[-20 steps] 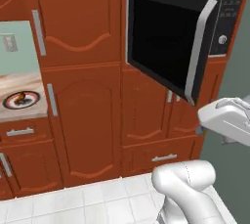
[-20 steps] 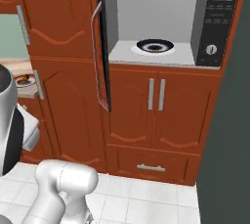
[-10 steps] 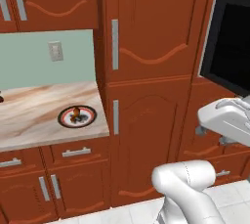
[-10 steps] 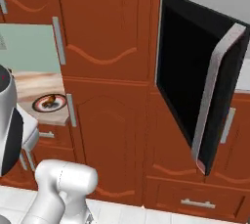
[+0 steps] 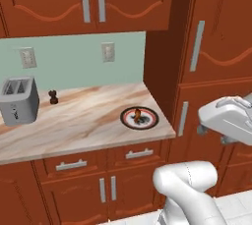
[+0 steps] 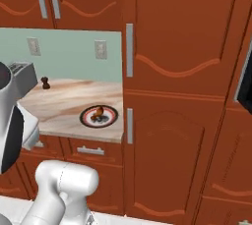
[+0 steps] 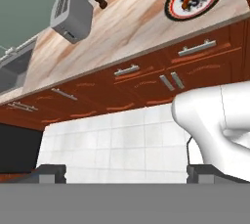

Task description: Pick the chicken drumstick from the counter and place it in the microwave. Then turn on the microwave.

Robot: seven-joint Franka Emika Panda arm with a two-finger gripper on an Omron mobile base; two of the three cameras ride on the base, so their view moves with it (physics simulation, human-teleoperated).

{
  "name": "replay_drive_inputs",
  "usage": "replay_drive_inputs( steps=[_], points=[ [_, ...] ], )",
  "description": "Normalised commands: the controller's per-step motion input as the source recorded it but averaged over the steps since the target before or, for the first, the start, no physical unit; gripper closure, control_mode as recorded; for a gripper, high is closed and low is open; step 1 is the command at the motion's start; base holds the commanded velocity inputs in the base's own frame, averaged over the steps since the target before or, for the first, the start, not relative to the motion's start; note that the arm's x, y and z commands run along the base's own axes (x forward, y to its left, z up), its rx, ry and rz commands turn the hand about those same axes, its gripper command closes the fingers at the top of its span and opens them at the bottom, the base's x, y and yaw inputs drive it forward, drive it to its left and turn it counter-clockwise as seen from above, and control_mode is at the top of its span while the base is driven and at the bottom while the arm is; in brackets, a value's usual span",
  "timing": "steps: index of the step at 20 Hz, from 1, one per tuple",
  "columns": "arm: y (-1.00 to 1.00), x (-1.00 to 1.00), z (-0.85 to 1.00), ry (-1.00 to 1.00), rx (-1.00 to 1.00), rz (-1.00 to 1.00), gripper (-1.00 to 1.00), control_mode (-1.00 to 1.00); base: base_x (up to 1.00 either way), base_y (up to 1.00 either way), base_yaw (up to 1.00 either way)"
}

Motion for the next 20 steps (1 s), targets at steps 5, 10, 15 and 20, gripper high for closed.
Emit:
replay_drive_inputs(
  steps=[5,10,15,20],
  points=[
    [0.0,0.0,0.0,0.0,0.0,0.0,-1.0,1.0,0.57,0.71,0.0],
    [0.0,0.0,0.0,0.0,0.0,0.0,-1.0,1.0,0.35,0.18,0.09],
    [-0.26,0.53,-0.12,0.03,-0.09,0.05,-1.0,-1.0,0.0,0.0,0.0],
    [-0.53,0.89,-0.4,0.01,-0.32,0.0,-1.0,-1.0,0.0,0.0,0.0]
  ],
)
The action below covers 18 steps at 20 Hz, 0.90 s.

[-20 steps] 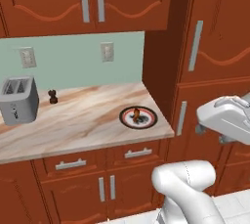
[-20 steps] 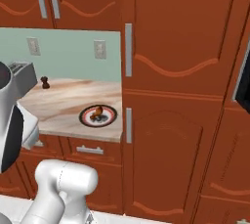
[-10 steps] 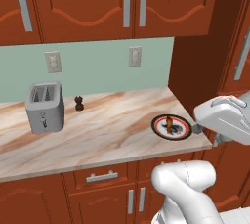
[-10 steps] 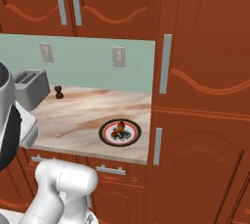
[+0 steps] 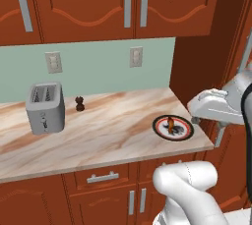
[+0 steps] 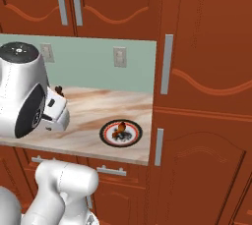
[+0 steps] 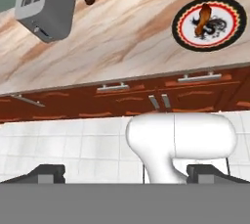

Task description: Pick the chicken drumstick from the counter and place it in the microwave. Then turn on the microwave.

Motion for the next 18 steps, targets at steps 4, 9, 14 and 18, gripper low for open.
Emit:
replay_drive_inputs(
  steps=[4,9,14,18],
  points=[
    [-0.31,0.99,-0.78,0.0,-0.38,0.0,-1.0,-1.0,0.0,0.0,0.0],
    [-0.21,0.97,-0.8,0.0,-0.18,0.0,-1.0,-1.0,0.0,0.0,0.0],
    [-0.16,0.9,-0.64,0.03,-0.03,0.0,-1.0,-1.0,0.0,0.0,0.0],
    [-0.25,0.83,-0.54,0.03,0.0,-0.05,-1.0,-1.0,0.0,0.0,0.0]
  ],
)
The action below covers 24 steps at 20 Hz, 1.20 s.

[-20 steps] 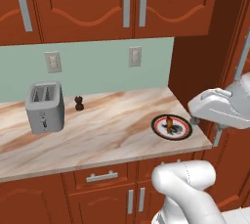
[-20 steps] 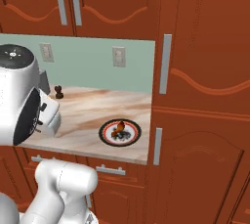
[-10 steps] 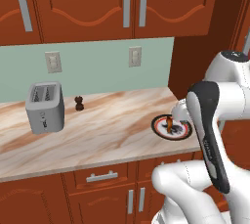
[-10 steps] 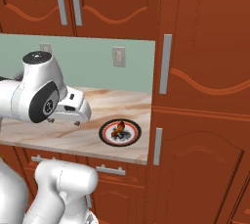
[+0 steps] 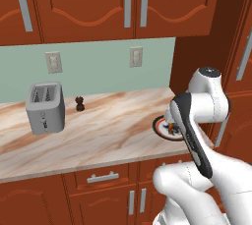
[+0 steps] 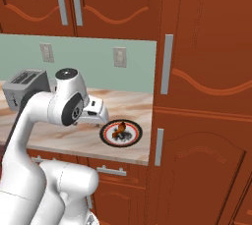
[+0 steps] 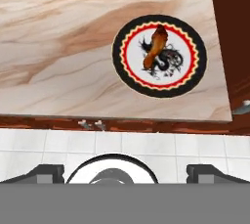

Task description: Pick the chicken drumstick from the counter and place it in the microwave. Then turn on the microwave.

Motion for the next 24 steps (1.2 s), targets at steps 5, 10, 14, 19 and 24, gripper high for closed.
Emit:
replay_drive_inputs(
  steps=[5,10,14,19,24],
  points=[
    [-0.27,0.81,-0.59,0.03,0.0,-0.1,-1.0,-1.0,0.0,0.0,0.0],
    [-0.27,0.64,-0.58,0.0,0.0,-0.11,-1.0,-1.0,0.0,0.0,0.0],
    [-0.26,0.52,-0.55,0.01,0.0,-0.09,-1.0,-1.0,0.0,0.0,0.0],
    [-0.08,0.56,-0.46,0.05,0.0,-0.06,-1.0,-1.0,0.0,0.0,0.0],
    [0.0,0.6,-0.33,0.06,0.0,-0.06,-1.0,-1.0,0.0,0.0,0.0]
  ],
)
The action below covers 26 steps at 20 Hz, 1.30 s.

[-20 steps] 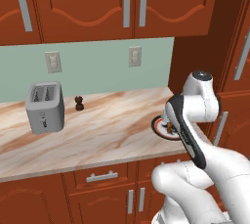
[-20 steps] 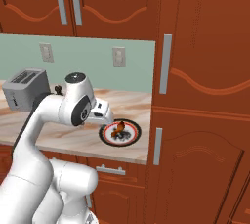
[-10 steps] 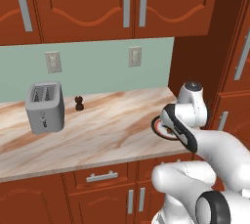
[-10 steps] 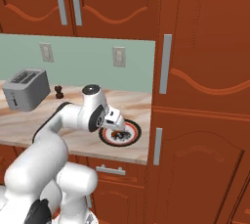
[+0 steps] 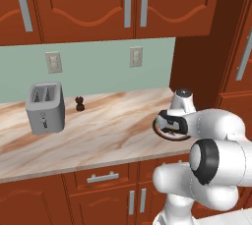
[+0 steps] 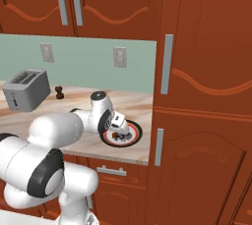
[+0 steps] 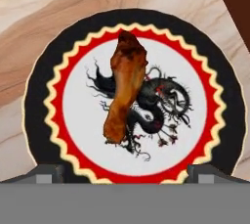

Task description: Pick the chicken drumstick from the counter and place it in the microwave. Then turn on the microwave.

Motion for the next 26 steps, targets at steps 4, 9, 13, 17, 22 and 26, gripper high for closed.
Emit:
replay_drive_inputs(
  steps=[4,9,13,17,22,26],
  points=[
    [-0.04,0.4,-0.22,0.03,0.0,-0.02,-1.0,-1.0,0.0,0.0,0.0],
    [-0.18,0.2,-0.29,0.0,0.0,0.0,-1.0,-1.0,0.0,0.0,0.0],
    [-0.18,0.14,-0.36,0.0,0.0,0.0,-1.0,-1.0,0.0,0.0,0.0],
    [-0.04,0.32,-0.25,0.0,0.0,0.0,-1.0,-1.0,0.0,0.0,0.0],
    [0.0,0.3,-0.15,0.0,0.0,0.0,-1.0,-1.0,0.0,0.0,0.0],
    [-0.02,0.09,-0.08,0.0,0.0,0.0,1.0,-1.0,0.0,0.0,0.0]
  ],
)
